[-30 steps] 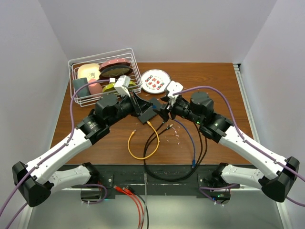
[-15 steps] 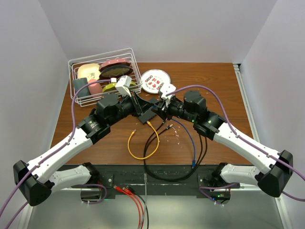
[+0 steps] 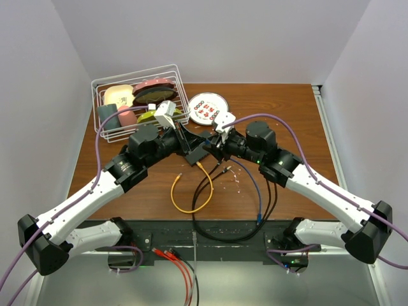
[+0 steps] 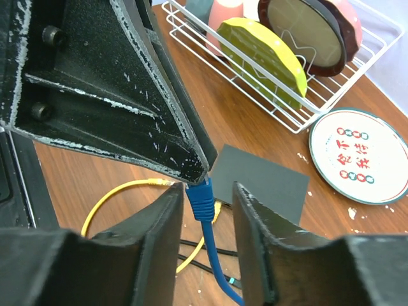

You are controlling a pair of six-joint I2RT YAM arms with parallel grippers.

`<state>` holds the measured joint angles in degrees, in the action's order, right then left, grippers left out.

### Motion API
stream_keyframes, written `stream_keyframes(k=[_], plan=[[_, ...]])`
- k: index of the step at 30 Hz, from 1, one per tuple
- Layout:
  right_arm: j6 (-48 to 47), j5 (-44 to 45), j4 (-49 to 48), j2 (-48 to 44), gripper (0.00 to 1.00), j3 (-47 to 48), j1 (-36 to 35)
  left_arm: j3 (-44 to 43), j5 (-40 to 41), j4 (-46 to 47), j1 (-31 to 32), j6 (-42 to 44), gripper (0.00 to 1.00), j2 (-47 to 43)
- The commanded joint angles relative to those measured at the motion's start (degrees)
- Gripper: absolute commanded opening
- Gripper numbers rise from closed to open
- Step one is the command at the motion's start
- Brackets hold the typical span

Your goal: Insert the plug into the switch port

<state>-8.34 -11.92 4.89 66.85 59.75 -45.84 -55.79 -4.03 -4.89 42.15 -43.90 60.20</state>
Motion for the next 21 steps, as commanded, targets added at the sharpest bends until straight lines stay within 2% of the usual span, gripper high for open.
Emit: stream_keyframes(k=[1, 8, 14, 21], plan=[[-0.1, -0.3, -0.8, -2.1, 0.44, 2.1, -0.1, -1.3, -0.8, 2.9, -0.3, 0.3, 0.00, -0.7], [-0.5, -0.3, -0.1, -2.2, 0.37, 2.1, -0.1, -1.1, -1.2, 3.2, -0.3, 0.4, 0.00, -0.7], [-0.4, -0.8, 0.6, -1.6, 0.19, 3.0, 0.0, -1.1, -1.5, 3.4, -0.3, 0.7, 0.00, -0.8], [-0.2, -0.6, 0.5, -2.7, 0.20, 3.4, 0.0, -1.2, -0.9, 2.6, -0.5, 1.1, 0.00, -1.0]])
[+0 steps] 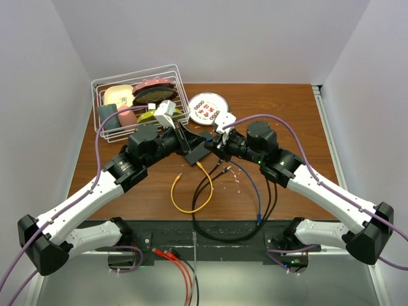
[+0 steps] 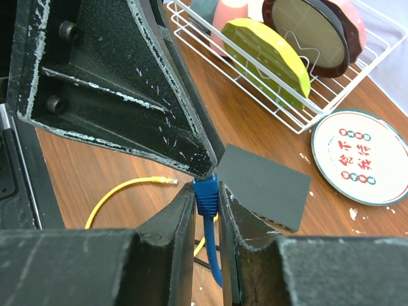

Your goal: Insert the plug into the switch port

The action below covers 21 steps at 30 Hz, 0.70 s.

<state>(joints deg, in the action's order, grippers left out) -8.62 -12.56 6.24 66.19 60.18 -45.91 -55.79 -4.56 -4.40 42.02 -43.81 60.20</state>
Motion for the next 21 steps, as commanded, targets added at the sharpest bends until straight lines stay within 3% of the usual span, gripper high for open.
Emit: stream_keyframes(k=[1, 7, 11, 13, 15, 17, 18, 21], plan=[[0.1, 0.0, -0.8, -2.4, 0.18, 2.9, 0.0, -1.2, -0.5, 2.1, -0.4, 1.1, 0.00, -0.9], [0.4, 0.1, -1.3, -3.5, 0.15, 2.7, -0.1, -1.0, -0.9, 2.4, -0.3, 0.8, 0.00, -0.5], [0.6, 0.7, -1.1, -3.8, 0.00, 2.6, 0.0, -0.9, -0.9, 2.3, -0.4, 1.1, 0.00, -0.4], [0.7, 1.9, -0.7, -3.7, 0.00, 2.6, 0.0, -0.8, -0.6, 2.1, -0.7, 1.2, 0.00, -0.1], [1.1, 2.1, -0.4, -3.4, 0.00, 2.3, -0.1, -0.9, -1.0, 2.0, -1.5, 1.4, 0.18, 0.3], [1.4, 2.4, -0.4, -3.0, 0.00, 1.7, -0.1, -0.9, -1.1, 1.8, -3.3, 2.0, 0.26, 0.4], [1.9, 2.8, -0.1, -2.7, 0.00, 1.4, -0.1, -0.9, -1.1, 1.8, -4.0, 2.2, 0.38, 0.6], [2.9, 3.2, -0.2, -1.8, 0.00, 0.1, 0.0, -0.9, -3.0, 2.0, -9.2, 3.2, 0.57, 1.3]])
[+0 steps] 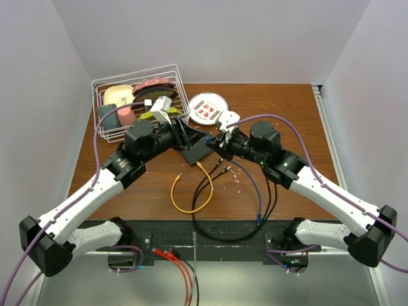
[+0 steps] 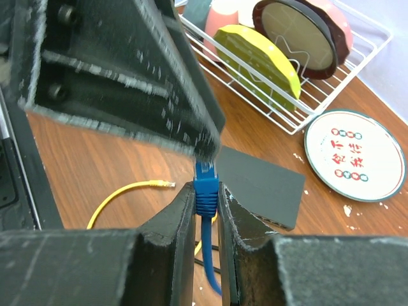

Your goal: Insert the plug into the switch port

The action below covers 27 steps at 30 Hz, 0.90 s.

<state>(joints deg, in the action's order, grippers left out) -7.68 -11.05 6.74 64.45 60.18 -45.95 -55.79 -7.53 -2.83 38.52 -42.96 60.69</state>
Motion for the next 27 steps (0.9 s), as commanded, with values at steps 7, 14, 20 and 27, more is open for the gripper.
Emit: stream_keyframes(k=[7, 14, 20, 27], plan=[[6.6, -2.5, -5.4, 1.4, 0.00, -5.8, 0.3, -3.7, 1.3, 0.0, -9.4, 8.5, 0.69, 5.7], [13.8, 1.5, -7.7, 8.1, 0.00, -8.5, 1.5, -6.3, 0.1, 1.9, -9.8, 14.6, 0.71, 18.4], [17.1, 4.8, -6.9, 18.0, 0.00, -7.5, 4.9, -6.9, -2.6, 8.8, -9.8, 19.7, 0.70, 29.5], [18.0, 9.1, -4.8, 28.3, 0.00, -4.3, 6.5, -11.6, -0.2, 11.5, -9.8, 25.8, 0.70, 40.9]])
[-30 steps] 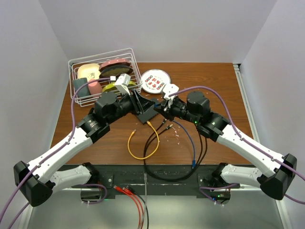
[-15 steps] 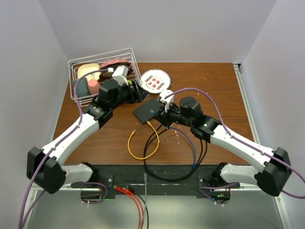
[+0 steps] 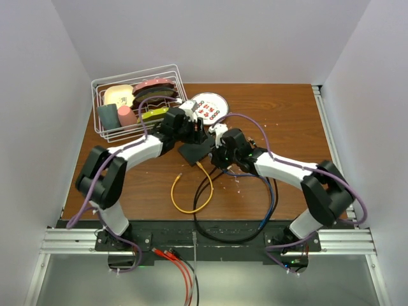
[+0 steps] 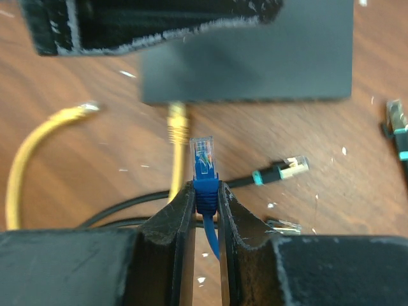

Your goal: Insert the plug into the switch port

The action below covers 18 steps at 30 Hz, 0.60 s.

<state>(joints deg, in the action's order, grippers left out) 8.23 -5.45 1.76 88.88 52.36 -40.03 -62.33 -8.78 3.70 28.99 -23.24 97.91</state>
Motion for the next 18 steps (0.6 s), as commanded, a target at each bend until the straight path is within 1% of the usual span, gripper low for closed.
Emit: stream_keyframes(k=[1, 5, 10, 14, 18], plan=[[2.1, 4.0, 0.3, 5.0, 0.00, 4.2, 0.7, -5.9, 1.7, 4.7, -0.3, 6.5, 0.70, 6.0], [3.3, 4.7, 1.4, 9.6, 0.00, 6.7, 0.7, -9.6, 4.3, 5.4, -0.3, 8.0, 0.70, 11.4], [4.5, 5.4, -0.3, 12.9, 0.00, 8.0, 0.7, -10.9, 6.6, 8.2, -0.6, 8.3, 0.70, 16.3], [5.4, 7.0, -1.4, 13.8, 0.00, 8.5, 0.7, -11.4, 5.4, 9.3, -1.7, 7.6, 0.70, 18.6], [6.1, 6.2, -3.1, 15.4, 0.00, 9.4, 0.7, -11.0, 3.9, 9.9, -2.5, 7.0, 0.69, 19.9]])
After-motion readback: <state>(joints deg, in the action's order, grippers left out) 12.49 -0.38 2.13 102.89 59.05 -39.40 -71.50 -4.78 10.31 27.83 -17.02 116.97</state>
